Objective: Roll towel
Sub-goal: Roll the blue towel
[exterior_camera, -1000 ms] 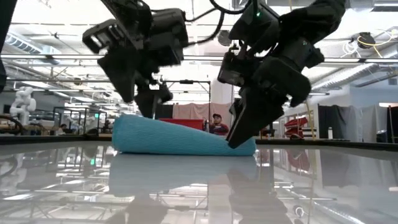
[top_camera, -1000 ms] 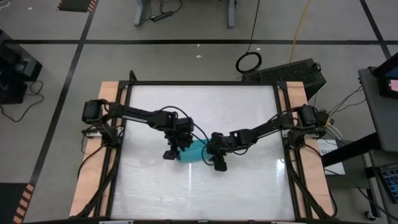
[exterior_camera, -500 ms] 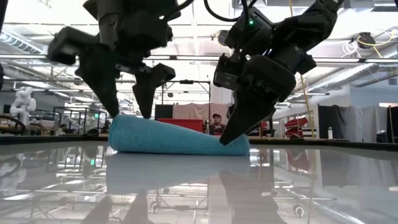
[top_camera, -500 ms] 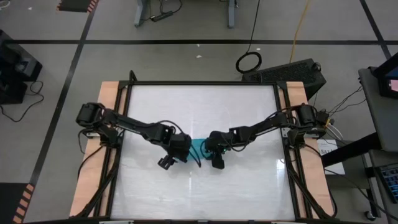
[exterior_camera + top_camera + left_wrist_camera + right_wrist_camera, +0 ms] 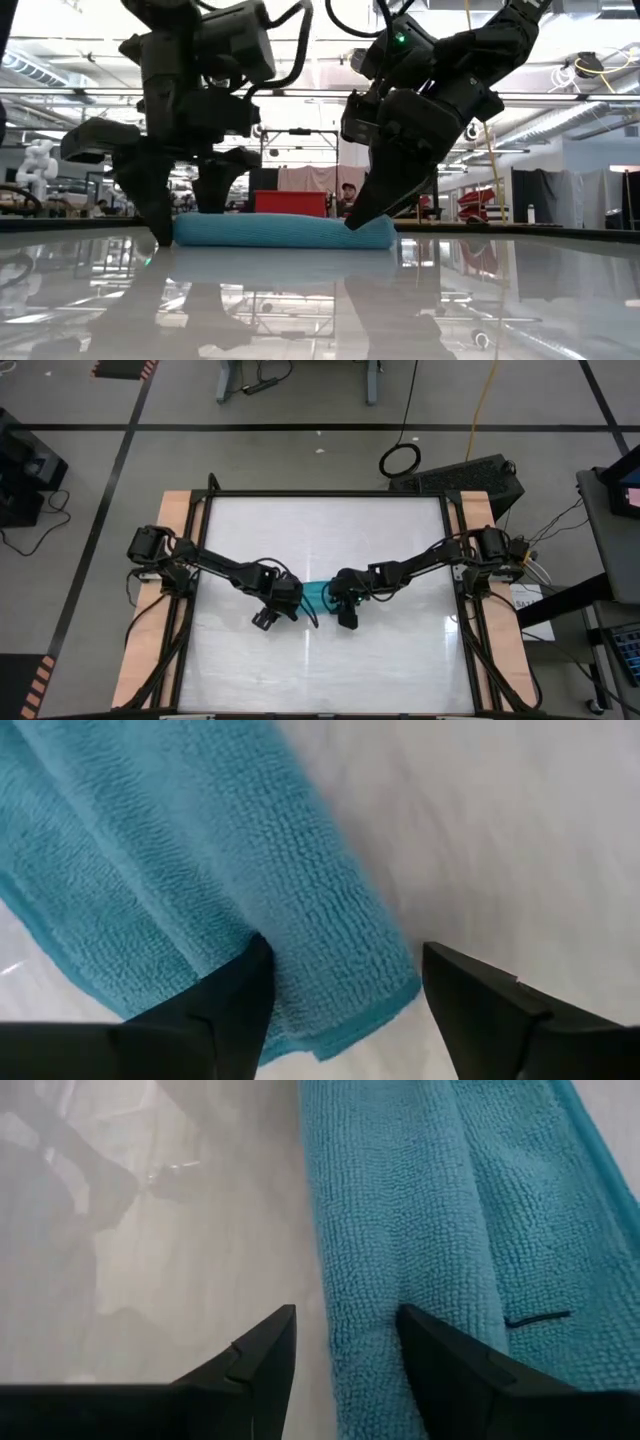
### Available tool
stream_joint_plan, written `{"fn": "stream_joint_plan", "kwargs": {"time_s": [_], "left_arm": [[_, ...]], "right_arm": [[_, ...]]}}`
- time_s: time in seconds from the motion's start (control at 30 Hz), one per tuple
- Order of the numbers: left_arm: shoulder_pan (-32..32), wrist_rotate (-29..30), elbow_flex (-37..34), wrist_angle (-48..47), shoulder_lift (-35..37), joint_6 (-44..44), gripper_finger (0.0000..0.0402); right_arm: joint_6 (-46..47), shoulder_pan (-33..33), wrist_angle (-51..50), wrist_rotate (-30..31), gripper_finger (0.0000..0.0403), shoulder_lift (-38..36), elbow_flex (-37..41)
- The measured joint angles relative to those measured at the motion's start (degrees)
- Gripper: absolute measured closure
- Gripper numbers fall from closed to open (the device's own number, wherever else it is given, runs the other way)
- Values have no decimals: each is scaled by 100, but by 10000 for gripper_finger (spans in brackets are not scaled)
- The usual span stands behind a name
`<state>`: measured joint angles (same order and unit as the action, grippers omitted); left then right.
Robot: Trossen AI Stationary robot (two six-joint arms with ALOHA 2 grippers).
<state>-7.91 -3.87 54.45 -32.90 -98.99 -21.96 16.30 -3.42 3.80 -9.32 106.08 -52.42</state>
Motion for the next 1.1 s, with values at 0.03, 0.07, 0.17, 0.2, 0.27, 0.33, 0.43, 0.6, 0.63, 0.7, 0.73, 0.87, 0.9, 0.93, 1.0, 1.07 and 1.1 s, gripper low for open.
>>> {"fn": "stream_joint_plan", "kwargs": {"time_s": [0.03, 0.07, 0.17, 0.2, 0.27, 0.33, 0.43, 0.6, 0.63, 0.7, 0.73, 0.87, 0.9, 0.93, 1.0, 1.07, 1.1], "left_arm": [[25, 4, -70, 87, 10, 68, 155], [53, 2, -116, 154, 12, 160, 160], [144, -3, -222, 423, 10, 398, 181], [175, -4, -261, 546, 10, 484, 190], [236, -6, -304, 717, 7, 590, 215], [294, -9, -331, 783, 5, 663, 246], [381, -14, -411, 892, 5, 665, 303], [554, -309, -472, 912, 5, 660, 383], [581, -374, -474, 910, 3, 660, 383], [632, -478, -476, 921, -1, 657, 383], [667, -582, -479, 934, -3, 656, 382], [788, -1002, -497, 1000, -13, 647, 382], [817, -1069, -495, 996, -17, 643, 382], [844, -1126, -495, 1005, -17, 636, 382], [920, -1328, -495, 1017, -23, 611, 382], [996, -1590, -498, 1030, -23, 565, 382], [1026, -1744, -495, 1037, -25, 521, 382]], "right_arm": [[79, 17, 23, -63, 232, 0, 2], [172, 48, 63, -151, 232, 0, 4], [547, 131, 147, -418, 232, 2, 9], [674, 156, 154, -482, 232, 2, 9], [904, 209, 164, -645, 232, 2, 9], [1126, 263, 181, -843, 232, 2, 9], [1305, 311, 207, -1193, 232, -2, 11], [1016, 310, 79, -1239, 232, -272, 19], [869, 306, 39, -1133, 232, -372, 20], [446, 256, -77, -820, 232, -604, 20], [120, 212, -177, -618, 232, -742, 20], [-1366, -93, -501, -68, 224, -1067, 13], [-1667, -177, -537, 19, 218, -1094, 13], [-1901, -251, -562, 106, 211, -1104, 13], [-2186, -365, -675, 299, 193, -1108, 13], [-2352, -464, -799, 615, 175, -1077, 13], [-2389, -507, -863, 852, 168, -1061, 11]]}}
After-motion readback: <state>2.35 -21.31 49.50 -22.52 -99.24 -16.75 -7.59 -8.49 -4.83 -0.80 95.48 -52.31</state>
